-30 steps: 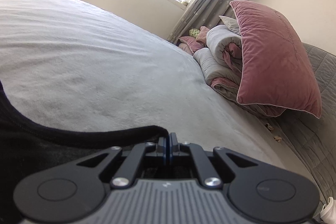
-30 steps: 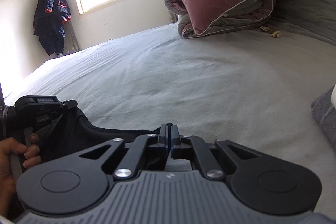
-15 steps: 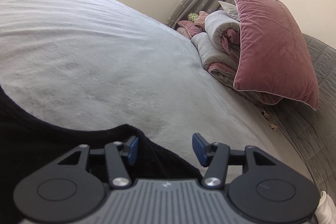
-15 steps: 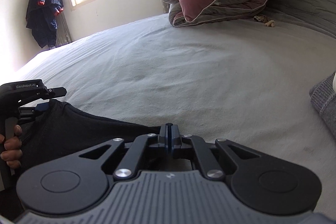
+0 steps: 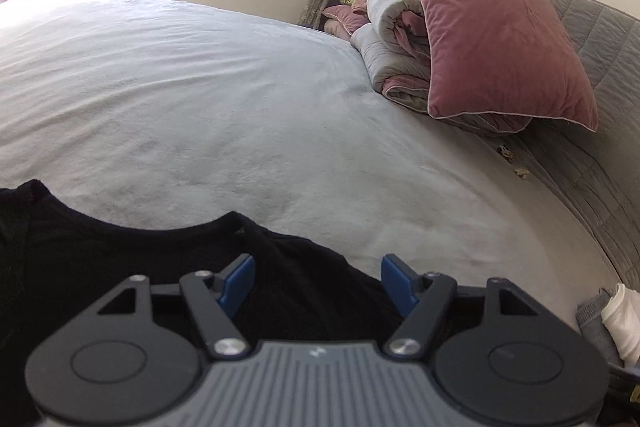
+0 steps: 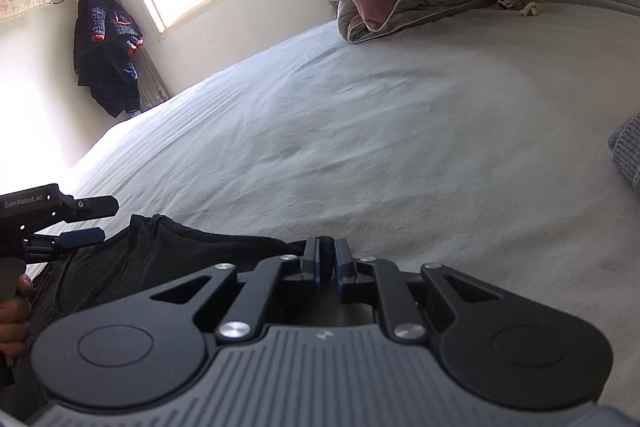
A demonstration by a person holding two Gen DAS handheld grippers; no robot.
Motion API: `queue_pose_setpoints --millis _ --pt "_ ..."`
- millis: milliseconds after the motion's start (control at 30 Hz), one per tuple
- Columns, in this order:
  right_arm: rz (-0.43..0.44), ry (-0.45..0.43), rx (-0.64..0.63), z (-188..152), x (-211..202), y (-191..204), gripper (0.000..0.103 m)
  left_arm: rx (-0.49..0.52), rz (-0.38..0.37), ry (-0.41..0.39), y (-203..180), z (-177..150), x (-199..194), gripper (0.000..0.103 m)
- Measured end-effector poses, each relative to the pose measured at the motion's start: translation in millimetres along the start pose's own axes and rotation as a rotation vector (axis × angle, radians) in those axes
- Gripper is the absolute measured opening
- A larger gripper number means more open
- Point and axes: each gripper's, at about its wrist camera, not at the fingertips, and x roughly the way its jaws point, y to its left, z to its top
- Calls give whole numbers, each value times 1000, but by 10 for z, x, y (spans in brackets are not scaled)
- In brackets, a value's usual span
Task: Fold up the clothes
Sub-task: 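Open the left gripper and release the black shirt edge beside the right tool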
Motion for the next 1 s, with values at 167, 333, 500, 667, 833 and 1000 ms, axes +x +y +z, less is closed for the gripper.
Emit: queue_pose_setpoints --millis 167,333,500,667,833,1000 --pt "92 13 99 42 -54 -151 13 261 -108 -5 -389 -417 -292 64" --pt "132 44 138 46 -56 -207 13 479 -275 -12 -691 -729 -457 54" --pt "148 59 132 33 -70 -190 13 644 -338 48 -974 -891 -347 40" --pt "157 69 126 19 -69 -169 13 648 -328 72 -1054 -916 -191 31" --pt "150 74 131 0 -38 -169 13 563 -359 70 -1014 -838 -133 31" --pt "144 71 128 -9 -14 -167 13 546 -331 96 -997 -833 -5 31"
